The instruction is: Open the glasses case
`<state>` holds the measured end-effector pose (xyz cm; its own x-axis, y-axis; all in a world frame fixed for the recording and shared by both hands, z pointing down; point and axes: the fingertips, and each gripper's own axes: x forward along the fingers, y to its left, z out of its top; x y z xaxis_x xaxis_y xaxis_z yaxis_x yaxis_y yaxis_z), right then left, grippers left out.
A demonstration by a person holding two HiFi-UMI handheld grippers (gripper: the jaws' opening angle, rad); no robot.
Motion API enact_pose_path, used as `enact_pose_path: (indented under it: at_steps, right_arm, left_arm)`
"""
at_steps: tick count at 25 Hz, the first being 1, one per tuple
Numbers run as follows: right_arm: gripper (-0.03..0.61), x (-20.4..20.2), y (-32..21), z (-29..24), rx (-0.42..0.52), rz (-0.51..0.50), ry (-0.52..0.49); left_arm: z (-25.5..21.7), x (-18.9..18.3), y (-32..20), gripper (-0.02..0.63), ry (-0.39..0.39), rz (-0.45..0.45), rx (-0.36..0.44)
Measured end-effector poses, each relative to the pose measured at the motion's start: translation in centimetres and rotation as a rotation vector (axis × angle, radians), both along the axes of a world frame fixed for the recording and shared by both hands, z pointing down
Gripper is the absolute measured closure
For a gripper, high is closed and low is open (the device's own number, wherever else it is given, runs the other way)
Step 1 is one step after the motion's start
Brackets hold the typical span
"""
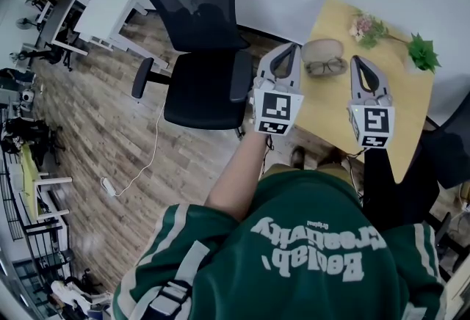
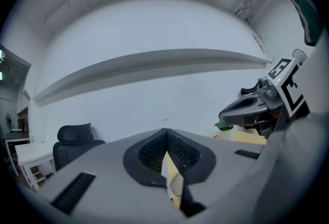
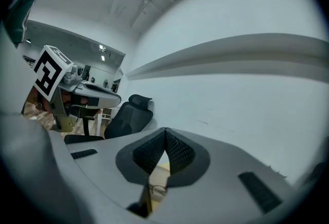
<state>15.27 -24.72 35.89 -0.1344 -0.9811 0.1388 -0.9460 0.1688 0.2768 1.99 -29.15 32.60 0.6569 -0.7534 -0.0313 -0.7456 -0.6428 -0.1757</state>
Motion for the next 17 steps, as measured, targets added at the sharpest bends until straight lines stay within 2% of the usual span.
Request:
enact_pose_path:
  at_steps: [17]
  right_arm:
    - [0.572,-0.36,0.08,0.01,0.006,-0.020,0.013]
  left_arm:
    - [-0.07,0.43,0.23,0.600,-0.003,0.012,0.007]
